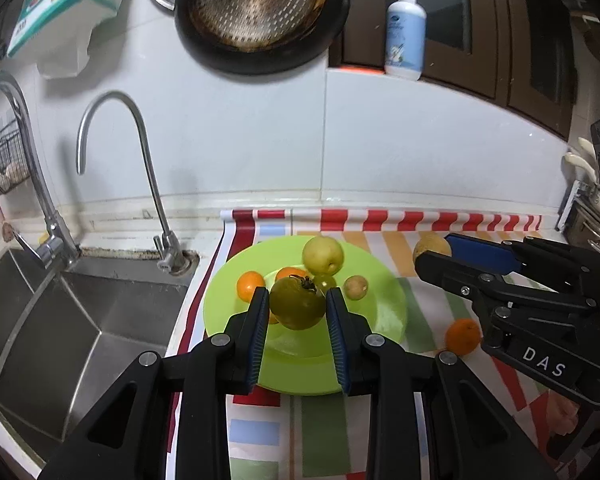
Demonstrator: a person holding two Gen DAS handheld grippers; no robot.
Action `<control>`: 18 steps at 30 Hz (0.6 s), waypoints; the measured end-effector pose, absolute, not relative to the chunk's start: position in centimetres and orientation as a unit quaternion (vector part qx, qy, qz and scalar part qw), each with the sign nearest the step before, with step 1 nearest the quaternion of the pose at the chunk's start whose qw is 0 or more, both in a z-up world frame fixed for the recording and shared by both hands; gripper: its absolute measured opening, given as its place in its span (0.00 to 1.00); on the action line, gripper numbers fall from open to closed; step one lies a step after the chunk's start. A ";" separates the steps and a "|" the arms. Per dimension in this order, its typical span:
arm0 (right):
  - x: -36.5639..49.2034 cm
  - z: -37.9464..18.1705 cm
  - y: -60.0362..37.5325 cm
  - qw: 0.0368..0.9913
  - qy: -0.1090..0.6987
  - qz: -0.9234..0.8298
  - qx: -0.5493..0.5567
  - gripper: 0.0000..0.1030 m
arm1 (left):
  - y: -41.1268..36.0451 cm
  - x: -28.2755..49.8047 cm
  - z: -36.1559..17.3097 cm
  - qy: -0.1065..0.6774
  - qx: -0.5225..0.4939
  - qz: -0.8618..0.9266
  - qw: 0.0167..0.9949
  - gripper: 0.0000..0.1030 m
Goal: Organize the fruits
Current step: 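Lower the green citrus and kiwi onto the green plate and open both tools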
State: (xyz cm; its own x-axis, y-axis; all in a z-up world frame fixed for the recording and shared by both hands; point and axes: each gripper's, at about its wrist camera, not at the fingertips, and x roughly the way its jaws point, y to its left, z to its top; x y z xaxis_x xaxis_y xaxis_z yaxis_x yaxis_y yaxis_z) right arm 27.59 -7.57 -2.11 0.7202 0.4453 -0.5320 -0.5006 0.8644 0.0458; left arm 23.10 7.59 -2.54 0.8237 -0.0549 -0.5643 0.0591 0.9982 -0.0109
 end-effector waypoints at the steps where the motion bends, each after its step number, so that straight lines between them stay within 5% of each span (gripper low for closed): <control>1: 28.0 -2.5 -7.2 0.924 0.278 0.258 -0.052 0.29 | 7.8 23.4 -2.8 0.299 0.001 -0.031 0.954 0.28; 18: 32.0 -6.5 -5.1 0.903 0.336 0.263 -0.052 0.30 | 8.9 27.3 -6.7 0.349 -0.008 -0.043 0.936 0.29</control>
State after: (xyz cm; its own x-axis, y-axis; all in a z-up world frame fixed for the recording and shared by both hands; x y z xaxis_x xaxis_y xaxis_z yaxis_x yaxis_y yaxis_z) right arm 32.04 -5.06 -6.48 0.6363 0.4404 -0.6333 -0.5096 0.8564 0.0835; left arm 27.27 8.93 -6.69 0.7530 -0.0868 -0.6522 0.0759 0.9961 -0.0449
